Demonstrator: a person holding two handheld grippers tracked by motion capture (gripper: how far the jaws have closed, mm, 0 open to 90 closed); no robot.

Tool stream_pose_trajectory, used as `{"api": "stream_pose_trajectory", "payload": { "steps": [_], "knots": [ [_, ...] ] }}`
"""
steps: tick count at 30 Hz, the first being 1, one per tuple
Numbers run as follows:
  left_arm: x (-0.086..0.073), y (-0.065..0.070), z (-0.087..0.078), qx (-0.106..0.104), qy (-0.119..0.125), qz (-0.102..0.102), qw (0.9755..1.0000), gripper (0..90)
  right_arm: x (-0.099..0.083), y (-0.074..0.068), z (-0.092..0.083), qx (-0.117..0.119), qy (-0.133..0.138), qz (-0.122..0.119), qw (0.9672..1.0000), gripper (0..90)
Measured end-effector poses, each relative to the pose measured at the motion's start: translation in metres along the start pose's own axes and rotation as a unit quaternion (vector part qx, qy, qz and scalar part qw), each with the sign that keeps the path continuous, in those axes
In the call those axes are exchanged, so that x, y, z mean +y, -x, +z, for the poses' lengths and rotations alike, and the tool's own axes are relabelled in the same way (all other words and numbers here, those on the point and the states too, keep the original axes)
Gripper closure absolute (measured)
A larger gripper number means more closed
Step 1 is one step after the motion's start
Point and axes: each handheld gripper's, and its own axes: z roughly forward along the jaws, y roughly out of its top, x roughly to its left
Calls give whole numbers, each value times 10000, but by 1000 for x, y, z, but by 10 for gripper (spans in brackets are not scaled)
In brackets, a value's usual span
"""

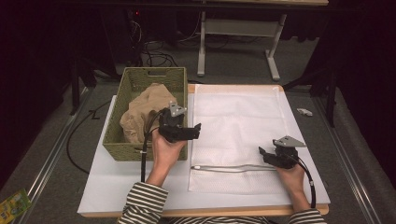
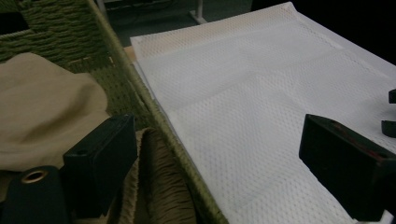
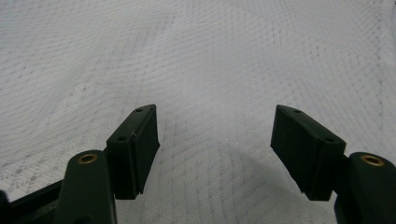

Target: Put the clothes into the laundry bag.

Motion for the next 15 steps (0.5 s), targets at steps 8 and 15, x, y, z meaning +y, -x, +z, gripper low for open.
{"api": "stream_pose_trajectory", "payload": {
  "steps": [8, 15],
  "knots": [
    [5, -23, -6, 260, -118, -118, 9995, 107, 0, 0, 1, 5, 17, -29, 10000, 323],
    [5, -51, -12, 581, -226, -378, 9973, 101, 0, -1, 0, 5, -18, -24, 10000, 324]
  ]
}}
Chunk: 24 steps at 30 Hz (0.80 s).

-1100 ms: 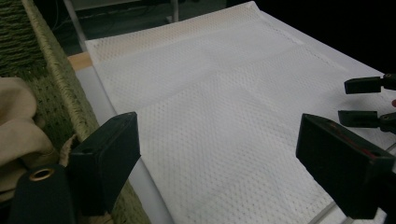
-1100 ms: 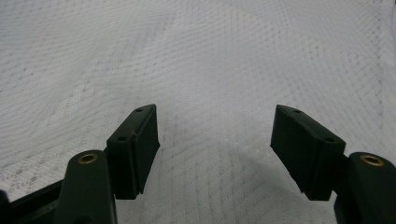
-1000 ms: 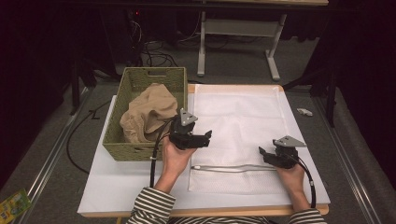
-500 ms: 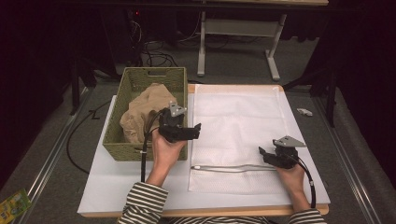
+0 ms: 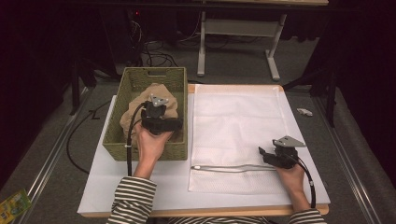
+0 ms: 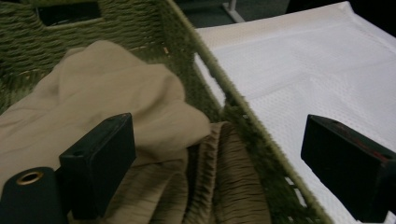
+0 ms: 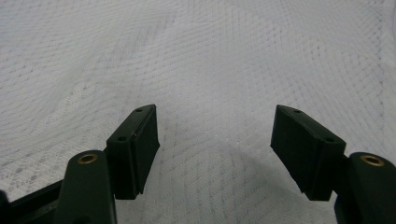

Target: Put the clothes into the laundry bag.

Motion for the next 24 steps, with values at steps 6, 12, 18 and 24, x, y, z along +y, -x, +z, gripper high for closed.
{"api": "stream_pose_trajectory", "payload": {
  "steps": [6, 12, 18, 24],
  "knots": [
    [0, -21, 0, 220, -139, -161, 9995, 58, 0, 0, 0, -5, 21, -16, 10000, 323],
    [-2, -41, 4, 405, -324, -400, 9979, 23, 0, -1, 0, -15, 10, -6, 10000, 323],
    [-2, -60, 16, 477, -566, -602, 9954, 2, 0, -1, 0, -27, -8, -33, 10000, 324],
    [2, -77, 35, 81, -1084, -935, 9897, 2, 0, -2, 1, -51, -37, -66, 10000, 324]
  ]
}}
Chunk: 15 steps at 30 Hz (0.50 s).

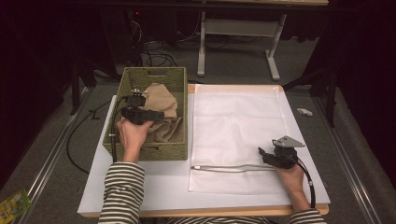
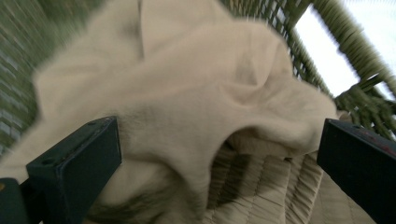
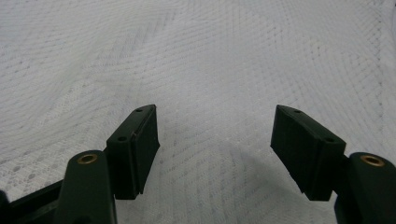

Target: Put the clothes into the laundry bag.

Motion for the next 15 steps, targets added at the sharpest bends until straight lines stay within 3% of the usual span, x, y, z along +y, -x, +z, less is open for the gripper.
{"api": "stream_pose_trajectory", "payload": {
  "steps": [2, 5, 8, 15],
  "knots": [
    [4, -5, 4, -64, 36, -107, 9999, 3, 0, 0, 0, 0, 0, -4, 10000, 323],
    [9, -5, 11, 238, -109, -14, 9997, 6, 0, 0, 0, -5, -1, -8, 10000, 324],
    [13, -6, 22, 366, -247, -38, 9990, 3, 0, -1, 0, -11, 9, -24, 10000, 324],
    [14, -16, 45, 229, -466, -264, 9983, 2, 0, -1, 0, -17, -10, -44, 10000, 324]
  ]
}}
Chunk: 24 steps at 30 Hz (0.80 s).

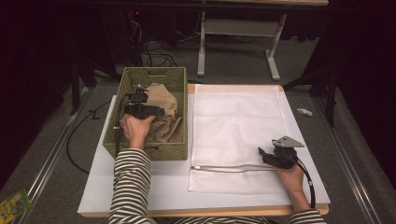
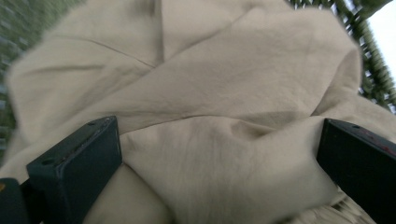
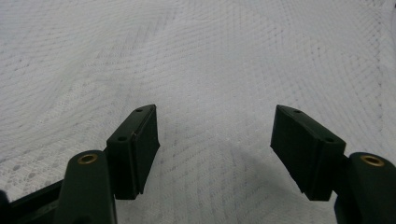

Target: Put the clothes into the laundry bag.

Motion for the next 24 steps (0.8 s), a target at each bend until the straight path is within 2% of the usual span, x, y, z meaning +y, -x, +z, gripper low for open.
{"api": "stream_pose_trajectory", "payload": {
  "steps": [4, 8, 11, 14, 15, 16, 18, 21, 24],
  "knots": [
    [2, 0, 10, -162, -113, -126, 9997, 0, 0, -2, 1, -29, -18, -109, 9999, 325],
    [3, 5, 20, -270, -322, -115, 9991, 0, 0, -3, 1, -63, -10, -139, 9999, 325],
    [3, 8, 23, -357, -435, -2, 9984, 0, 0, -3, 1, -64, -44, -150, 9999, 325],
    [5, 17, 29, -383, -681, 283, 9965, 0, 1, -3, 1, -82, -55, -176, 9998, 326],
    [6, 23, 33, -354, -773, 396, 9956, 0, 1, -4, 1, -86, -59, -181, 9998, 325],
    [6, 30, 38, -227, -867, 591, 9942, 0, 1, -4, 1, -87, -71, -187, 9998, 325],
    [5, 37, 46, -25, -1128, 854, 9899, 0, 0, -4, 1, -98, -61, -196, 9997, 324],
    [4, 38, 52, 190, -1334, 965, 9862, 0, 0, -4, 1, -102, -56, -200, 9997, 322],
    [2, 39, 55, 391, -1393, 1125, 9831, 10, 0, -4, 1, -113, -54, -227, 9997, 322]
  ]
}}
